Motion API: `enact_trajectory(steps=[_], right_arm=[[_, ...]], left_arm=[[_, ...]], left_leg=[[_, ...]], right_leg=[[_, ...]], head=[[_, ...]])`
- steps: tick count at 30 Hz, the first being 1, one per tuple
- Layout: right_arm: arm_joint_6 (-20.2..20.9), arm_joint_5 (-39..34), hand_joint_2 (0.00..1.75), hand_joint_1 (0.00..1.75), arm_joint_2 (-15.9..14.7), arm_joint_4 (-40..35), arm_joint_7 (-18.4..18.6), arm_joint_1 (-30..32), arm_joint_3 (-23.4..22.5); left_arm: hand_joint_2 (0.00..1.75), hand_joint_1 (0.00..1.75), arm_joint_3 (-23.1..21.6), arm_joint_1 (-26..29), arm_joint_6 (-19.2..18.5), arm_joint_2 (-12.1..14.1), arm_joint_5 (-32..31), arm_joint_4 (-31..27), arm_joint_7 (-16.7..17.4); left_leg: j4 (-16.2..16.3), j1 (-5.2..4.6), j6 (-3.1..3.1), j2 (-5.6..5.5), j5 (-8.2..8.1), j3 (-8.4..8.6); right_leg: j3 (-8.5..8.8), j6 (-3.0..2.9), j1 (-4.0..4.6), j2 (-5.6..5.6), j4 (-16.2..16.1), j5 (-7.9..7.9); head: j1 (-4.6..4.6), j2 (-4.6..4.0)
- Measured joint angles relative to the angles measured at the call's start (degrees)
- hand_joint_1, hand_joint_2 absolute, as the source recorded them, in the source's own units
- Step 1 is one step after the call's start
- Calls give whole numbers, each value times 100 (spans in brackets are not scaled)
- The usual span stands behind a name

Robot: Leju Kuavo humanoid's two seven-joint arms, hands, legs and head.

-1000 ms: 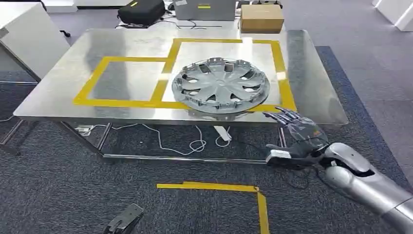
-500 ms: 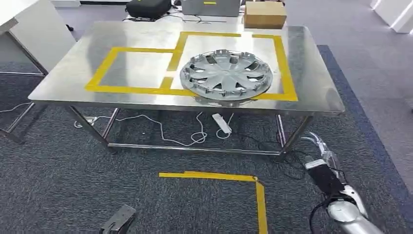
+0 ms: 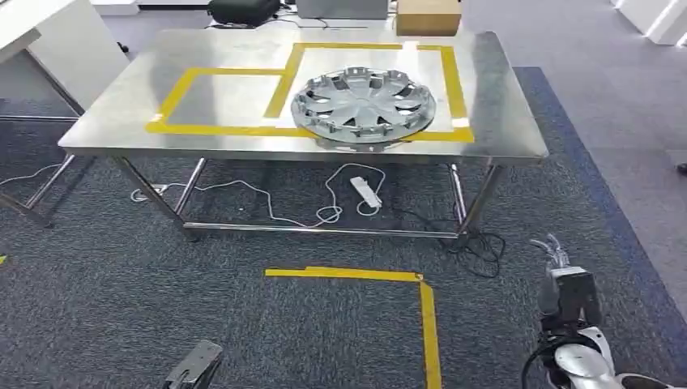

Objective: Take the parts from the cabinet and place them on the table.

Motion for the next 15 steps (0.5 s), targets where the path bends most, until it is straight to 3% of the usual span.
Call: enact_trajectory(steps=[2,3,4,5,7,8,9,14,15], right_arm=[[26,-710,0,0,295,350,166,16,-315],[11,-1002,0,0,431,645,316,17,-484],[-2,-1230,0,0,529,921,409,23,-614],[6,-1464,0,0,614,1220,470,22,-752],[113,-1944,0,0,777,1919,581,-36,-1065],[155,-2122,0,0,861,2257,645,-90,-1207],[170,-2197,0,0,906,2434,690,-106,-1275],[177,-2220,0,0,927,2501,704,-113,-1301],[238,-2293,0,0,1033,2915,756,-157,-1448]], left_arm=[[0,0,17,16,61,-9,94,0,-2],[0,0,17,18,92,-4,136,0,-2],[0,0,20,24,120,-2,159,0,0],[0,0,20,27,131,7,201,0,7],[0,0,17,22,135,26,264,0,35],[0,0,17,12,140,50,286,0,61],[0,0,17,6,146,69,306,0,72],[0,0,17,4,151,70,313,0,74],[0,0,15,-9,170,79,326,0,90]], left_leg=[[875,28,-66,0,-732,-182],[1337,38,-82,1,-928,-245],[1578,39,-85,0,-896,-234],[1597,39,-75,0,-723,-138],[995,34,-9,-5,-311,356],[466,22,52,-12,-248,734],[270,15,78,-23,-292,877],[172,12,90,-28,-329,949],[-382,-18,133,-26,-514,1327]], right_leg=[[-165,-24,6,0,7,152],[-229,-24,14,0,14,236],[-327,-20,18,-1,30,308],[-435,-11,23,-6,54,366],[-630,5,36,-2,95,448],[-694,16,49,4,100,499],[-698,19,42,1,106,515],[-706,22,41,-2,106,522],[-734,56,82,8,123,552]], head=[[-11,0],[-11,0],[-9,-2],[-13,0],[-13,0],[-13,0],[-9,0],[-6,0],[-13,0]])
